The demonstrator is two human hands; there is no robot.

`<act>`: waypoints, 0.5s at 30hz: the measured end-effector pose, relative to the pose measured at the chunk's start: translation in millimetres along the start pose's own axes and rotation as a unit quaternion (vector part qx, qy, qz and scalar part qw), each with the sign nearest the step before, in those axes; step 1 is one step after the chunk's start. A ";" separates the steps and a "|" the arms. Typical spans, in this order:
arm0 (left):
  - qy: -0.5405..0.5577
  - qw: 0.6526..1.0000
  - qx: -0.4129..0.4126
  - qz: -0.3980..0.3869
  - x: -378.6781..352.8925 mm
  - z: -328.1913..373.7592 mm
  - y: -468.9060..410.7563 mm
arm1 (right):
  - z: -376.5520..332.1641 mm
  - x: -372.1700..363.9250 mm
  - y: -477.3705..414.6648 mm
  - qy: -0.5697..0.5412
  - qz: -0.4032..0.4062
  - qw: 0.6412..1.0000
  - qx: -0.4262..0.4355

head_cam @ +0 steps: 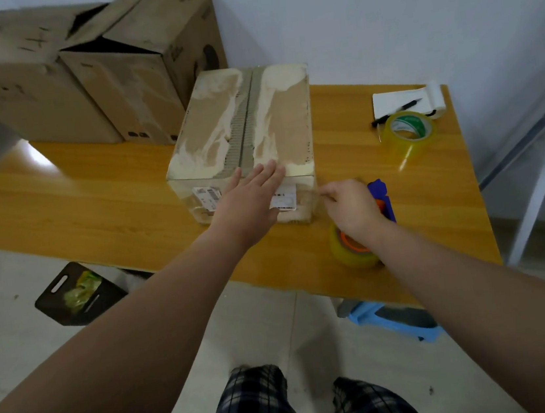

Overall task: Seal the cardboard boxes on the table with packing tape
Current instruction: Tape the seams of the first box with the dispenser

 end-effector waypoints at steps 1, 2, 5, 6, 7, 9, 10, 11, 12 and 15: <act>0.002 1.000 -0.001 0.001 0.3 -0.9 -0.6 | -1.8 5.0 -6.6 0.040 0.003 0.999 0.014; 0.005 1.000 -0.003 0.001 0.7 -1.9 -1.1 | -4.3 7.8 -13.0 0.076 -0.006 0.997 0.021; 0.015 1.000 -0.011 -0.007 1.9 -3.6 -1.6 | -13.3 11.0 -27.0 0.171 -0.037 0.984 0.024; 0.015 1.000 -0.012 -0.010 2.3 -3.7 -2.1 | -15.9 11.3 -30.1 0.188 -0.040 0.981 0.021; 0.016 1.000 -0.011 -0.013 2.8 -3.6 -2.5 | -17.5 10.7 -32.2 0.195 -0.043 0.980 0.017; 0.014 1.000 -0.007 -0.020 3.5 -3.8 -3.3 | -20.2 9.6 -34.6 0.188 -0.051 0.981 0.010; 0.011 1.000 -0.006 -0.026 4.1 -3.7 -3.5 | -21.3 10.2 -35.4 0.177 -0.055 0.983 0.005; 0.008 0.999 -0.007 -0.034 4.9 -3.5 -3.9 | -21.4 11.7 -35.6 0.160 -0.058 0.985 -0.001; 0.005 0.999 -0.009 -0.041 5.7 -3.3 -4.2 | -21.3 14.4 -35.1 0.140 -0.055 0.989 -0.007; -0.003 0.999 -0.013 -0.051 8.1 -3.6 -4.8 | -17.9 19.7 -31.3 0.095 -0.019 0.995 -0.008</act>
Point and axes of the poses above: each hand's wrist, its own y-axis away from the middle knuckle, its own x-axis out of the back of the hand, z = x × y, the point moved 4 cm from there along -y, towards the middle knuckle, and after that the axes turned 4 degrees about y, right-handed, at the moved point
